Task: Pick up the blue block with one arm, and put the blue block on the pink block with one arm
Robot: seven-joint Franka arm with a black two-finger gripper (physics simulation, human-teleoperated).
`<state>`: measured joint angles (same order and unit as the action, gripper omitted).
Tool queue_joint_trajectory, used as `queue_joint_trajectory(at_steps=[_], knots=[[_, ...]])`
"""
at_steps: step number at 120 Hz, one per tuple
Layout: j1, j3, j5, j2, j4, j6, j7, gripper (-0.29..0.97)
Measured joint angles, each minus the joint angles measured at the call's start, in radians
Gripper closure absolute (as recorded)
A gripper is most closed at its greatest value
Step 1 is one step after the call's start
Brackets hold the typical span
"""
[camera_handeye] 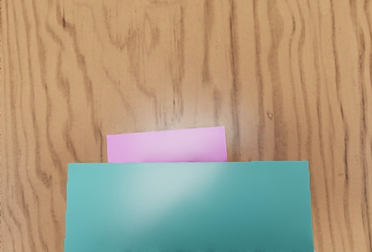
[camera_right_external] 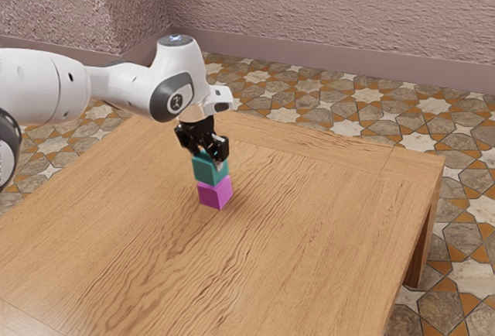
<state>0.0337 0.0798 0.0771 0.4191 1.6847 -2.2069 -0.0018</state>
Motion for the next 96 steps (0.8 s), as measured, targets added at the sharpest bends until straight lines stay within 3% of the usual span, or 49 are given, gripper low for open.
queue_joint_trajectory(at_steps=[96], knots=[[0.002,-0.009,0.000,0.052,-0.049,0.009,0.013,0.32]])
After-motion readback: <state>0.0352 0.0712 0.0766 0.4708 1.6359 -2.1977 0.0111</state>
